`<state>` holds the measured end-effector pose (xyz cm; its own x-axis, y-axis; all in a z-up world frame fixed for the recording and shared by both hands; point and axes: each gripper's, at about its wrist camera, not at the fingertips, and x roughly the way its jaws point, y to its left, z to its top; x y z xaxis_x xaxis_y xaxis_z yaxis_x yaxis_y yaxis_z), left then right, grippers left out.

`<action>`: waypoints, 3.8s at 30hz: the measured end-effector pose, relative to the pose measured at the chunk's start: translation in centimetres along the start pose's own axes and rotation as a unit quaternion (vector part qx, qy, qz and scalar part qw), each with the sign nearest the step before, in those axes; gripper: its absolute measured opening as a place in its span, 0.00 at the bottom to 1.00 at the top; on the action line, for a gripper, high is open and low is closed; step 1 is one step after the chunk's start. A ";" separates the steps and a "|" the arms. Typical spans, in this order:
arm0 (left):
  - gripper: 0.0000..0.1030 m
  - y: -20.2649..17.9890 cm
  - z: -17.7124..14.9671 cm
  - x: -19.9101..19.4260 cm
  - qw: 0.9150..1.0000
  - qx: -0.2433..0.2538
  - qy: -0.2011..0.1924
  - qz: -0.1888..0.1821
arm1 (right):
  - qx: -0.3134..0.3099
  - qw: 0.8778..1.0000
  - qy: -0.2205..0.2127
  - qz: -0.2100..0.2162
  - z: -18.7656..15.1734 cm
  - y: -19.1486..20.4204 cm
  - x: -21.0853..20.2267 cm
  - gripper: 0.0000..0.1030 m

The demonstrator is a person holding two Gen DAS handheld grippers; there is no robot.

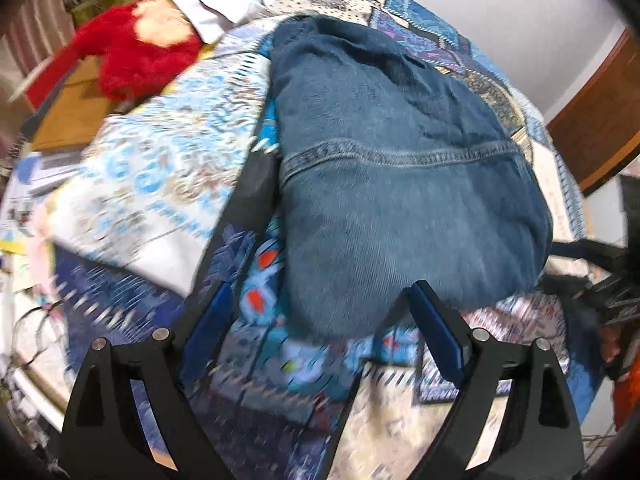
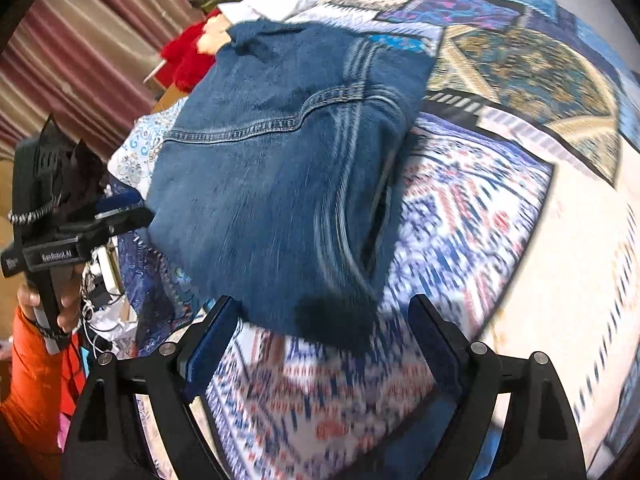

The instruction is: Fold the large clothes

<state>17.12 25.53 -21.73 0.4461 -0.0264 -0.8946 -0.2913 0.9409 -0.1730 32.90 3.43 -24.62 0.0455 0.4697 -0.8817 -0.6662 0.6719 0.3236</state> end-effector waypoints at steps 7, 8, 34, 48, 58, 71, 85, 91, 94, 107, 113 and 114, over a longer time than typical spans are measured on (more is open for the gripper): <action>0.87 -2.8 -0.4 -9.6 0.993 0.007 -0.115 0.005 | 0.000 0.989 -0.148 0.002 -1.0 2.2 -10.2 0.83; 0.87 -3.5 -0.5 -11.7 0.990 0.010 -0.142 0.001 | -0.005 0.984 -0.177 0.006 -1.2 3.0 -12.1 0.83; 1.00 -12.4 -9.0 -28.5 0.893 0.064 -0.445 0.020 | -0.080 0.877 -0.467 -0.072 -13.3 17.7 -28.3 1.00; 1.00 -11.3 -8.8 -27.6 0.904 0.033 -0.425 0.018 | -0.075 0.884 -0.451 -0.095 -13.2 17.4 -26.6 1.00; 1.00 -11.5 -9.0 -27.5 0.905 0.036 -0.424 0.024 | -0.061 0.883 -0.456 -0.093 -13.1 17.0 -26.8 1.00; 1.00 -12.0 -8.9 -27.1 0.907 0.039 -0.419 0.025 | -0.052 0.884 -0.456 -0.091 -13.3 16.5 -26.9 1.00; 1.00 -11.4 -8.6 -26.8 0.912 0.039 -0.409 0.003 | -0.052 0.882 -0.459 -0.093 -13.4 16.7 -27.1 1.00; 1.00 -11.1 -8.4 -26.8 0.913 0.038 -0.406 -0.010 | -0.050 0.881 -0.461 -0.094 -13.4 16.8 -27.2 1.00; 1.00 -11.1 -8.4 -26.8 0.914 0.035 -0.405 -0.013 | -0.050 0.881 -0.462 -0.095 -13.2 16.9 -27.4 1.00; 1.00 -11.0 -8.6 -26.6 0.914 0.035 -0.404 -0.023 | -0.045 0.880 -0.463 -0.095 -12.9 17.1 -27.6 1.00; 1.00 -11.3 -8.6 -26.6 0.914 0.039 -0.403 -0.023 | -0.046 0.880 -0.463 -0.093 -12.8 17.1 -27.6 1.00; 1.00 -11.4 -8.6 -26.6 0.914 0.039 -0.403 -0.021 | -0.045 0.880 -0.463 -0.094 -12.8 17.1 -27.6 1.00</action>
<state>1.31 12.61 0.53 0.9433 0.1639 -0.2887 -0.2115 0.9670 -0.1421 10.69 -5.39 0.87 0.7202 0.6489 -0.2454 -0.6370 0.7586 0.1365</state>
